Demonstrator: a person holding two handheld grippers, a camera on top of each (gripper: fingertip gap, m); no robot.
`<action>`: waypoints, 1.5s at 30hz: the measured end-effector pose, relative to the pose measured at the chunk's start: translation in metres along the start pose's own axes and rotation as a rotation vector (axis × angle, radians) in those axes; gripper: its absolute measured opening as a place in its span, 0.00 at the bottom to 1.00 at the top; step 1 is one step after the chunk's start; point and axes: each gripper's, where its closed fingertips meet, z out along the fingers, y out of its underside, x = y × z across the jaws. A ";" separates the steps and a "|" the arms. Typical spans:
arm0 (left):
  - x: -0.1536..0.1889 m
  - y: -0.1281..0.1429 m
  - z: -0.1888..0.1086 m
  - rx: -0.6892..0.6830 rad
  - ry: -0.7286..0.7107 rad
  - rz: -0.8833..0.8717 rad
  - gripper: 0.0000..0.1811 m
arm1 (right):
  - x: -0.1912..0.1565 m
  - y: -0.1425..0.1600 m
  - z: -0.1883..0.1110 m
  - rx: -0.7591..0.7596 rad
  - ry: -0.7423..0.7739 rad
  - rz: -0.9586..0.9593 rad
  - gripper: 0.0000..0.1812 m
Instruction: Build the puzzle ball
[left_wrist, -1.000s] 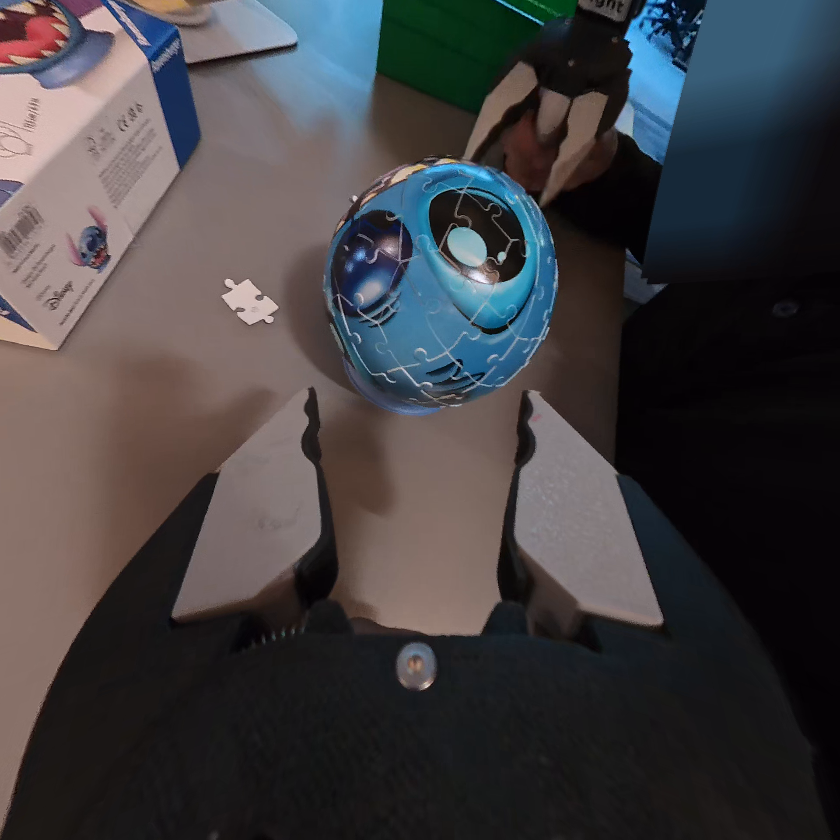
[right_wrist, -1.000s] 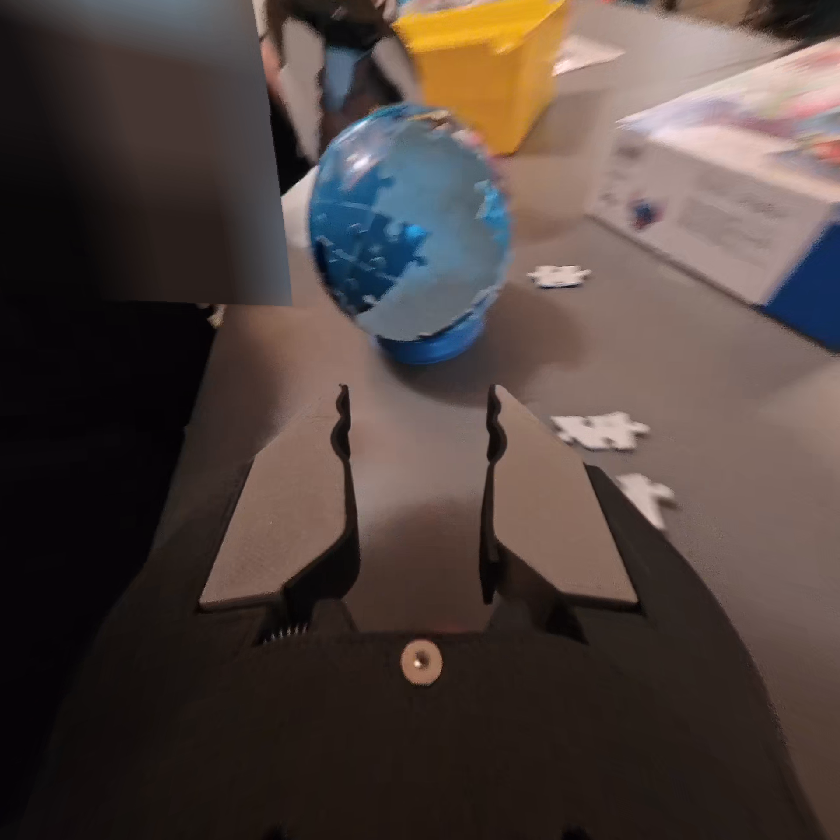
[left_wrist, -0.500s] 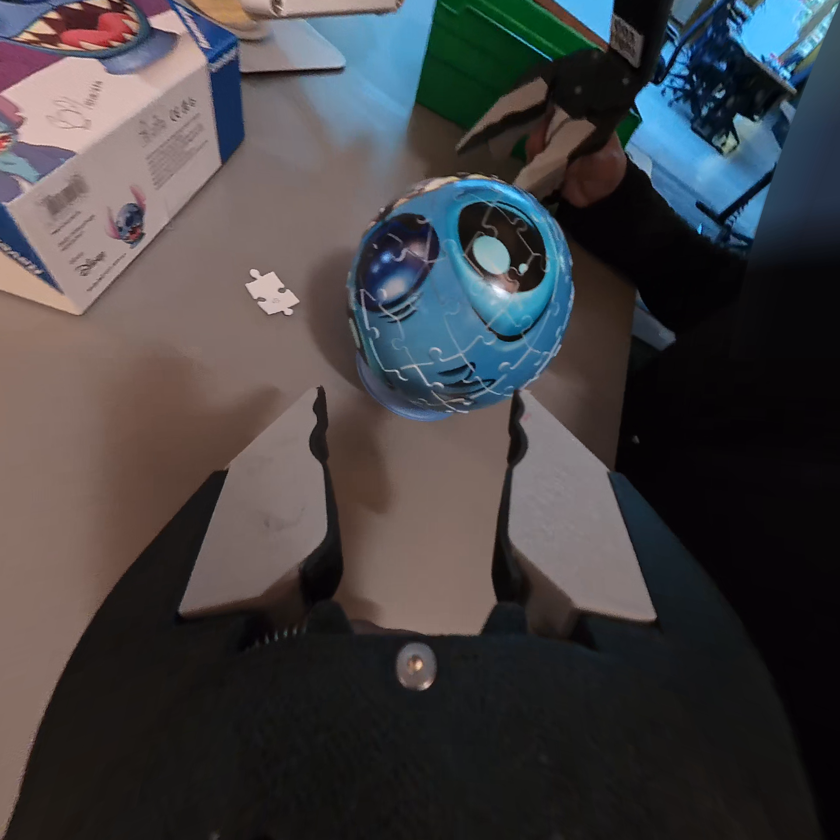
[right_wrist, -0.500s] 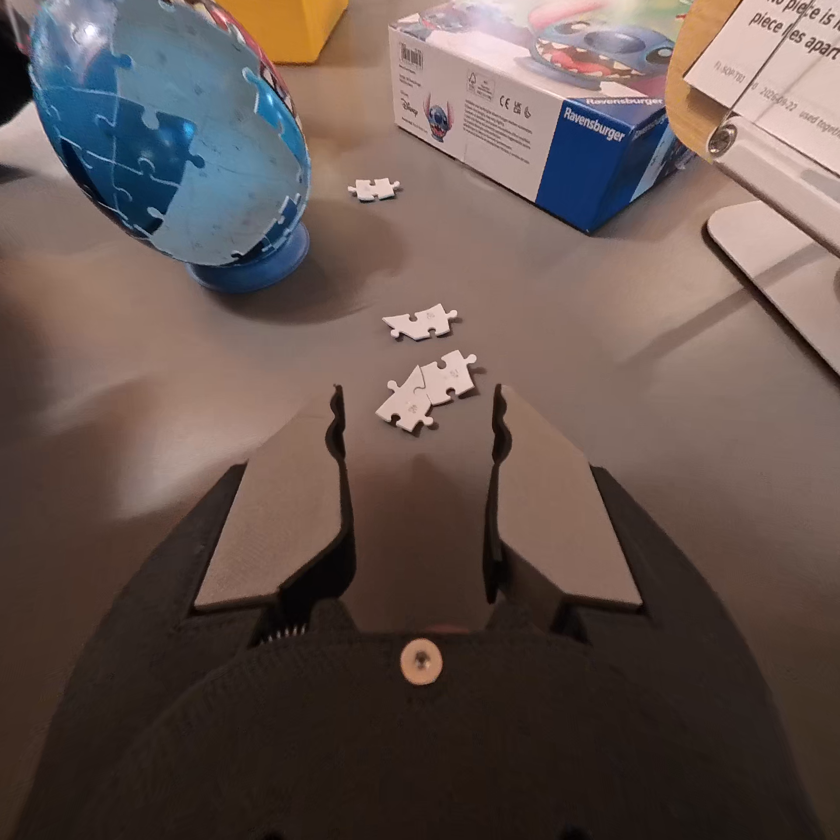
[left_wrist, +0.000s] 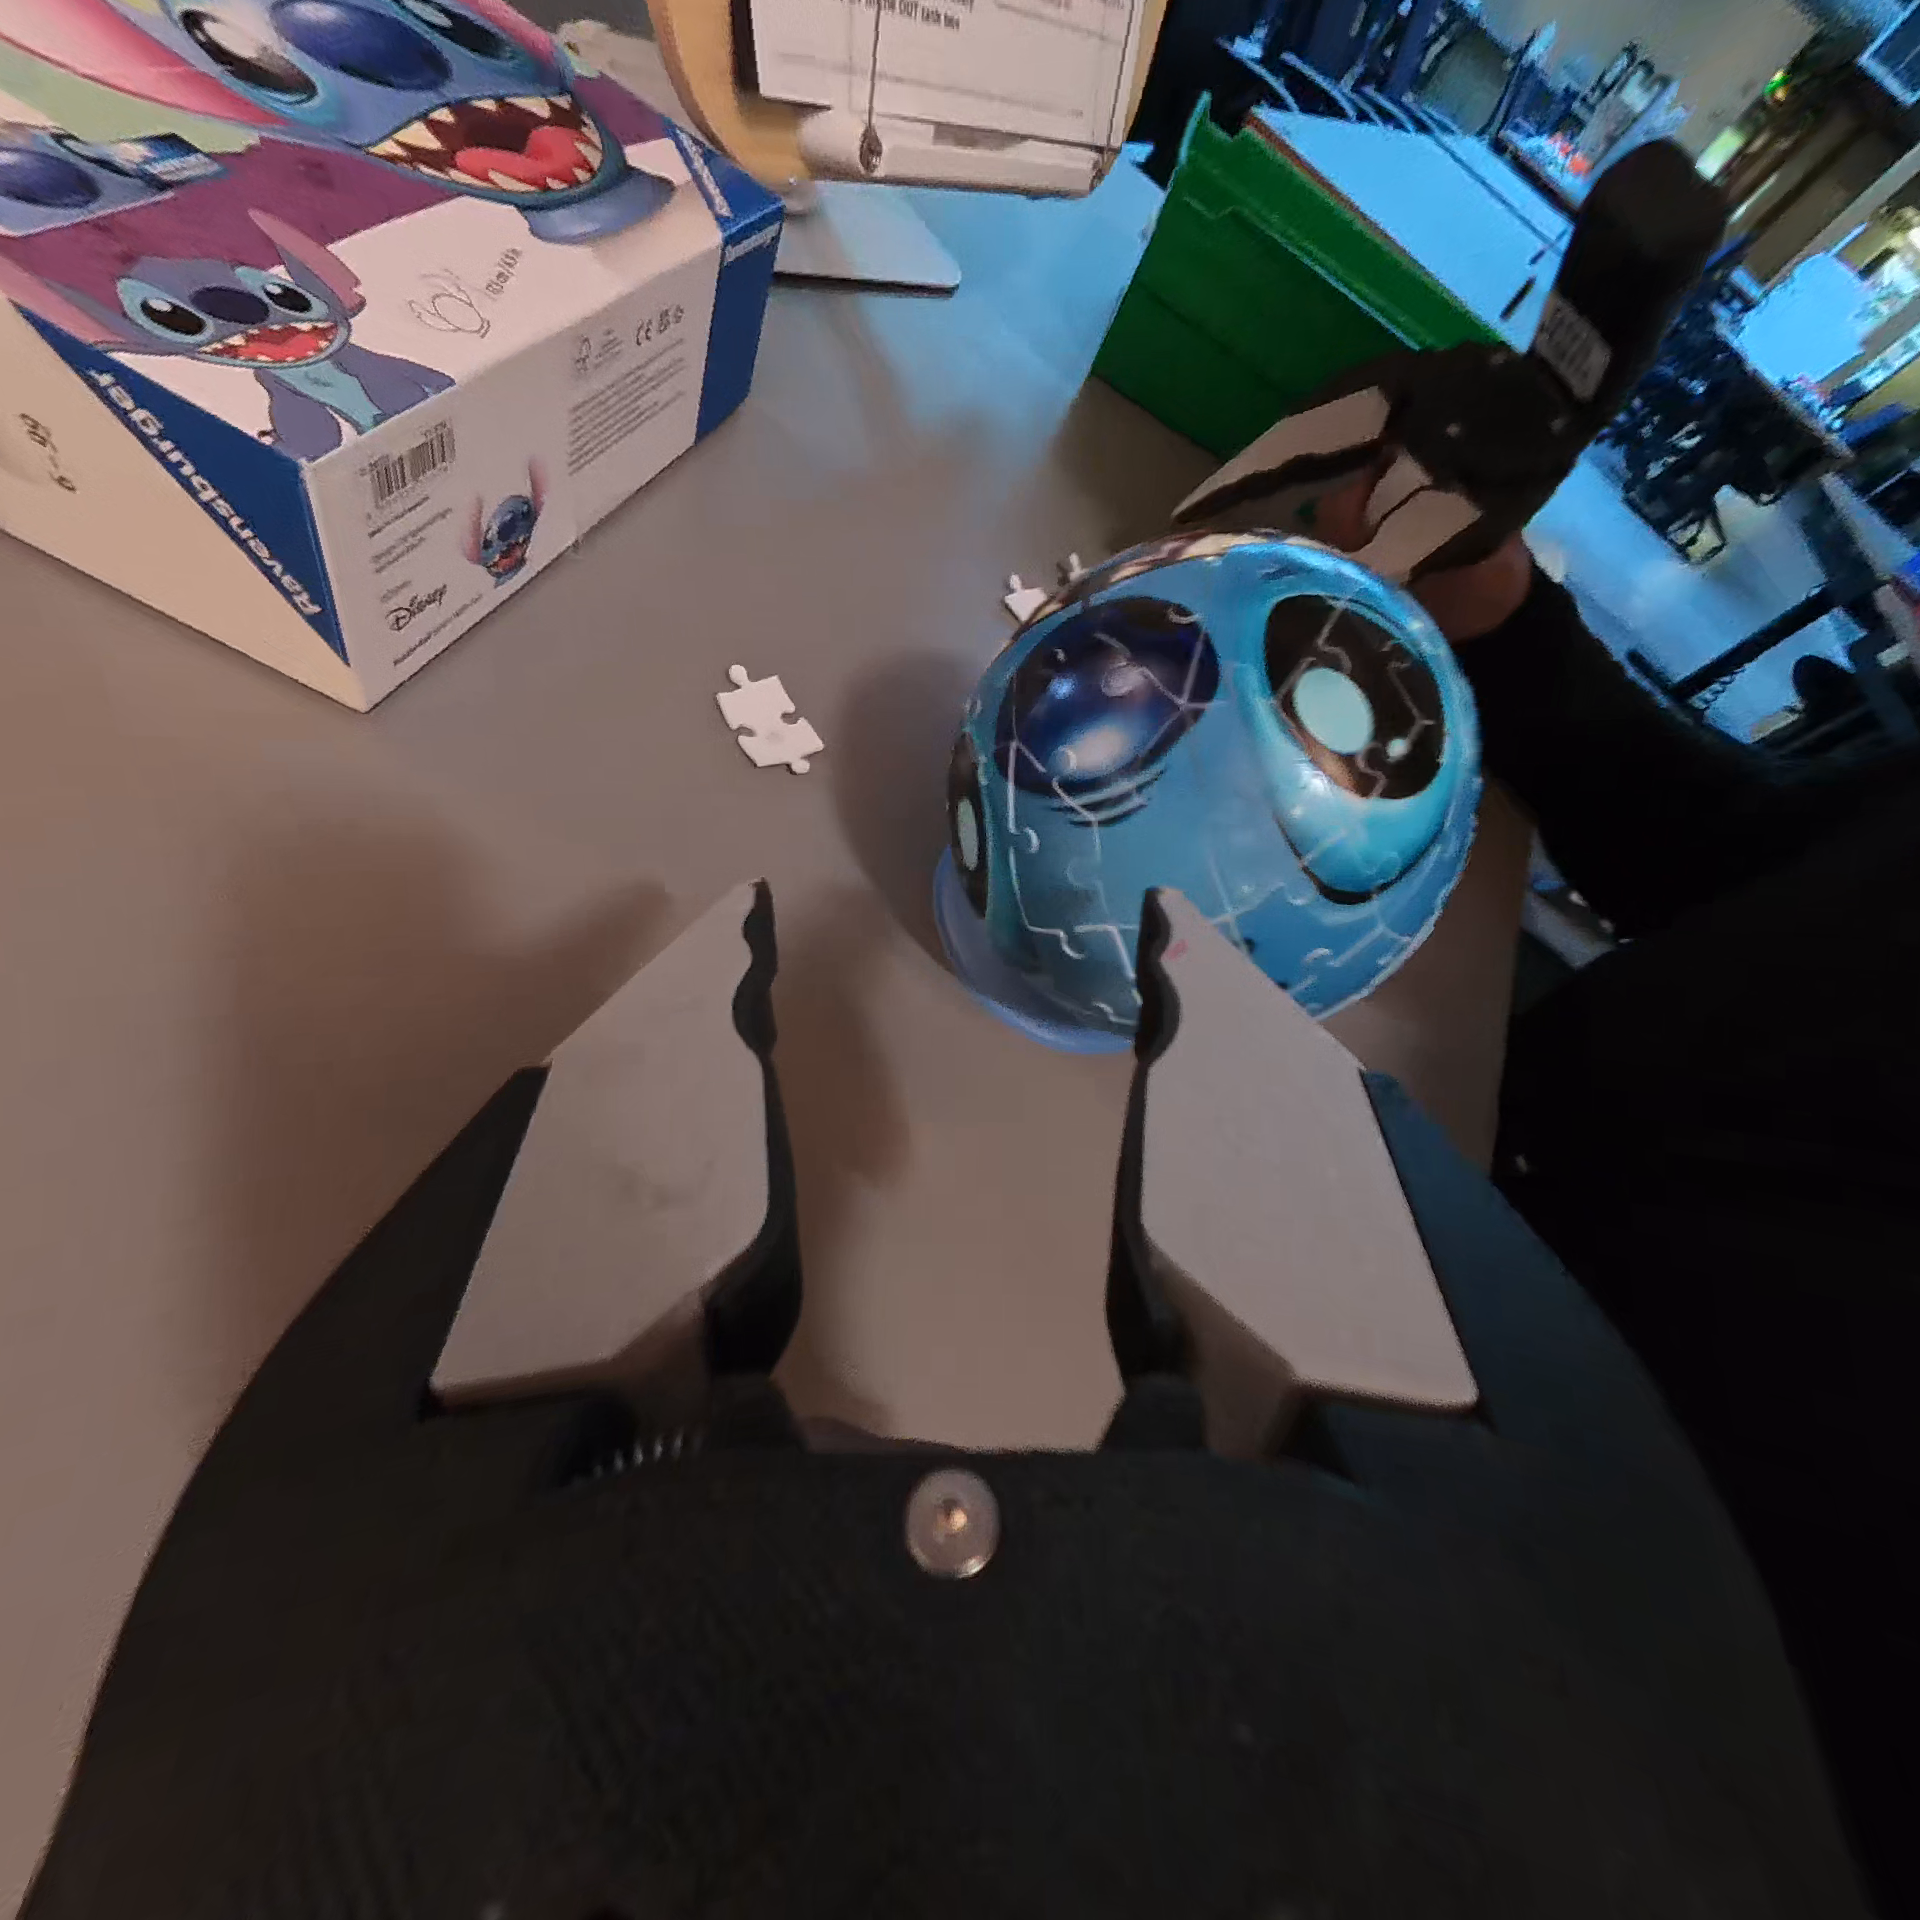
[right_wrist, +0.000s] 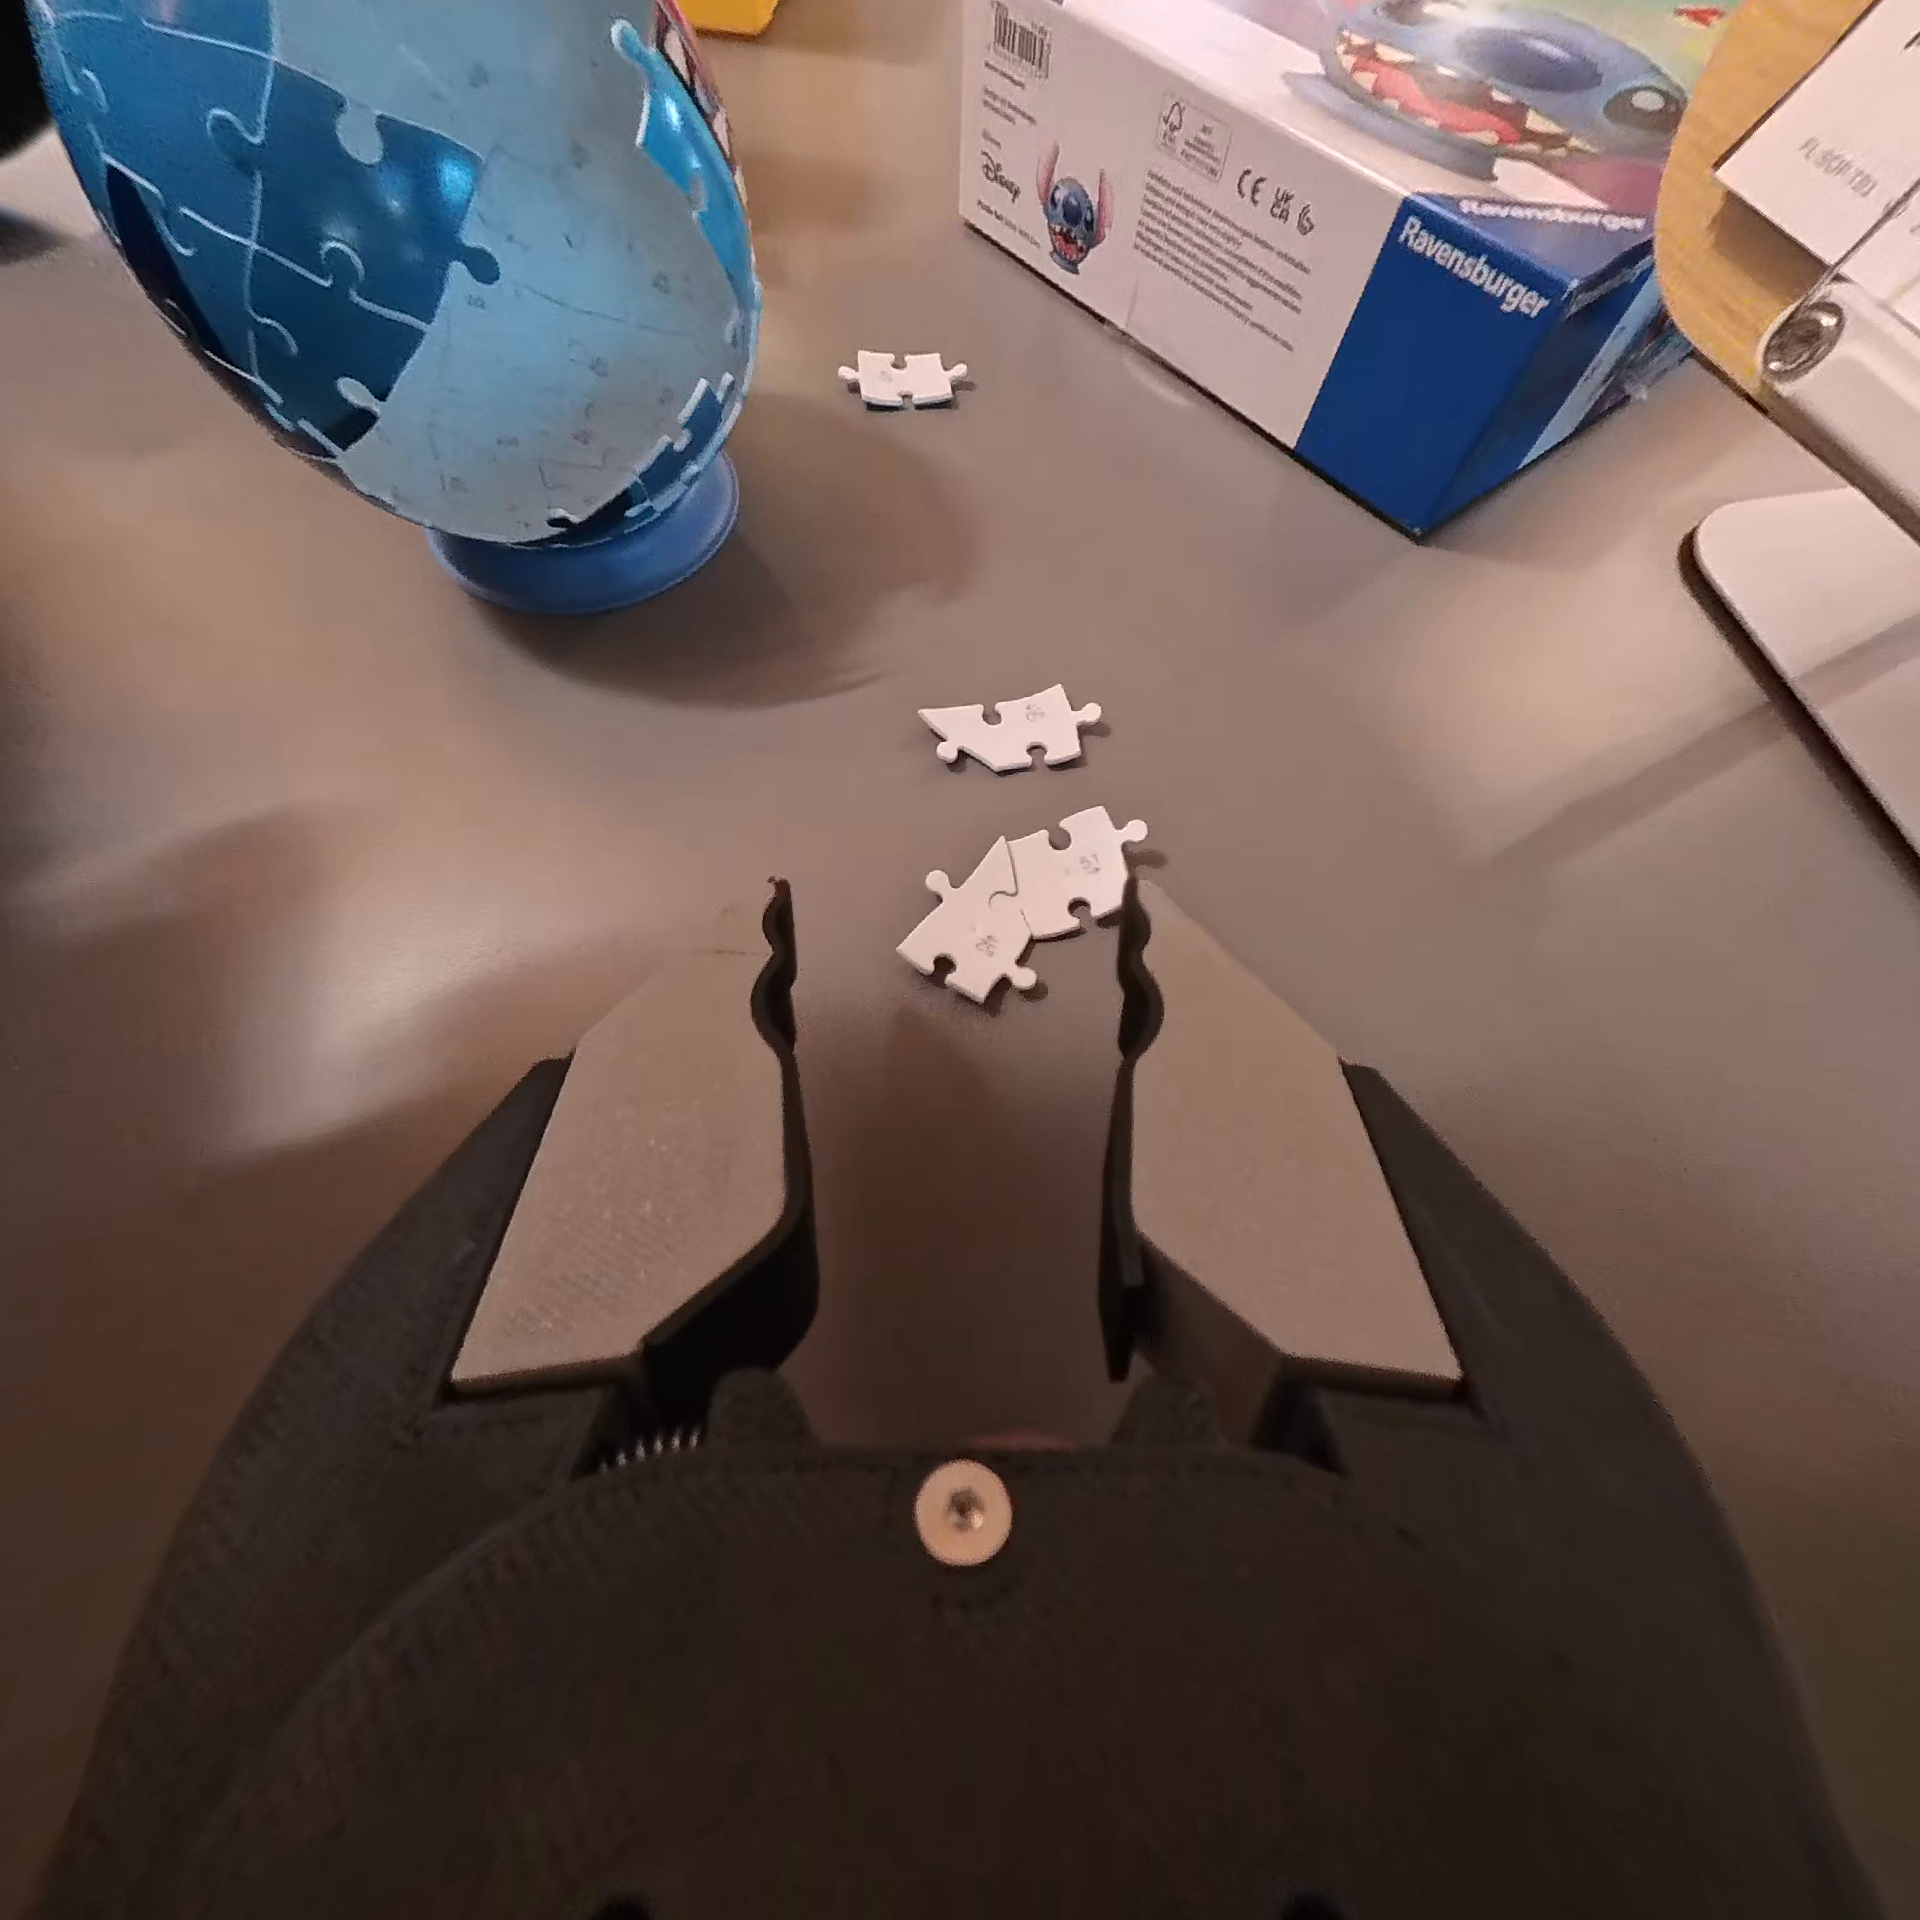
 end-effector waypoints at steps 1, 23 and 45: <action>-0.005 0.001 0.004 -0.009 -0.020 0.015 0.38 | 0.002 -0.001 0.000 0.009 0.009 -0.006 0.33; -0.042 0.040 0.031 -0.153 -0.081 0.010 0.37 | 0.030 -0.013 0.003 0.121 0.088 0.034 0.34; -0.055 0.036 0.026 -0.109 -0.144 -0.068 0.35 | 0.013 -0.017 0.013 0.098 0.058 0.017 0.31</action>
